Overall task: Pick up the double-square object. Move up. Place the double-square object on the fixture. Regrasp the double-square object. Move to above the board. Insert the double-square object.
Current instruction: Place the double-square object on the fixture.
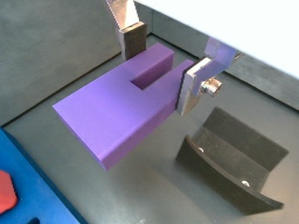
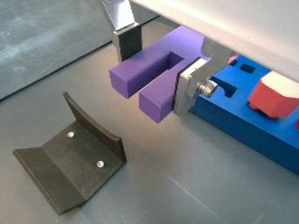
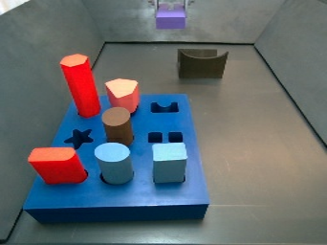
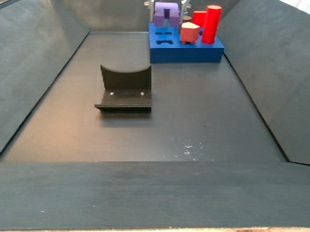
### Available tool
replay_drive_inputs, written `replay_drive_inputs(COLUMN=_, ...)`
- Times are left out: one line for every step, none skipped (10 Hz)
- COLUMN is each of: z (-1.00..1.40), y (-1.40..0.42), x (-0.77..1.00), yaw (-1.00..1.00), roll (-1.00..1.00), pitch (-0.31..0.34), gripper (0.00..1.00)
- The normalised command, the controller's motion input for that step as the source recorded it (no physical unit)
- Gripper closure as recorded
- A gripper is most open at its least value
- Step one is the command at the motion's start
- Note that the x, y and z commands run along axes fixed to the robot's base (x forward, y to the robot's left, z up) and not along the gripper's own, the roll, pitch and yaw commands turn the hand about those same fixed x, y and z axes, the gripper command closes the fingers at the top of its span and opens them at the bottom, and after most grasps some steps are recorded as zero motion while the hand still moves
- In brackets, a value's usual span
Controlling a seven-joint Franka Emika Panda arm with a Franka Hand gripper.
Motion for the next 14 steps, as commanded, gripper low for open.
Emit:
replay_drive_inputs(z=0.09, y=1.0, x=0.91, yaw=0.22, roll=-1.0, pitch=0.097, gripper=1.0)
replay_drive_inputs(z=0.08, y=1.0, x=0.89, yaw=0.19, roll=-1.0, pitch=0.102, gripper=1.0)
replay_drive_inputs(z=0.08, y=1.0, x=0.92, yaw=0.15, roll=-1.0, pitch=0.123, gripper=1.0)
replay_drive_inputs(z=0.07, y=1.0, x=0.97, yaw=0.13, roll=-1.0, pitch=0.14, gripper=1.0)
replay_drive_inputs(z=0.04, y=0.87, x=1.0, yaw=0.09, roll=-1.0, pitch=0.184, gripper=1.0)
replay_drive_inputs(z=0.03, y=0.79, x=1.0, yaw=0.07, roll=-1.0, pitch=0.2, gripper=1.0)
replay_drive_inputs(z=0.0, y=0.59, x=0.93, yaw=0.03, roll=-1.0, pitch=0.228, gripper=1.0)
replay_drive_inputs(z=0.0, y=0.43, x=0.88, yaw=-0.01, roll=-0.91, pitch=0.232, gripper=1.0)
replay_drive_inputs(z=-0.01, y=0.23, x=0.8, yaw=-0.06, roll=-0.7, pitch=0.202, gripper=1.0)
replay_drive_inputs(z=-0.02, y=0.07, x=0.73, yaw=-0.09, roll=-0.48, pitch=0.167, gripper=1.0)
replay_drive_inputs(z=-0.01, y=0.05, x=0.66, yaw=-0.1, roll=-0.31, pitch=0.137, gripper=1.0)
replay_drive_inputs(z=-0.01, y=0.05, x=0.61, yaw=-0.1, roll=-0.24, pitch=0.12, gripper=1.0)
replay_drive_inputs(z=-0.01, y=0.05, x=0.47, yaw=-0.09, roll=-0.18, pitch=0.093, gripper=1.0)
replay_drive_inputs(z=-0.01, y=0.05, x=0.41, yaw=-0.09, roll=-0.17, pitch=0.086, gripper=1.0)
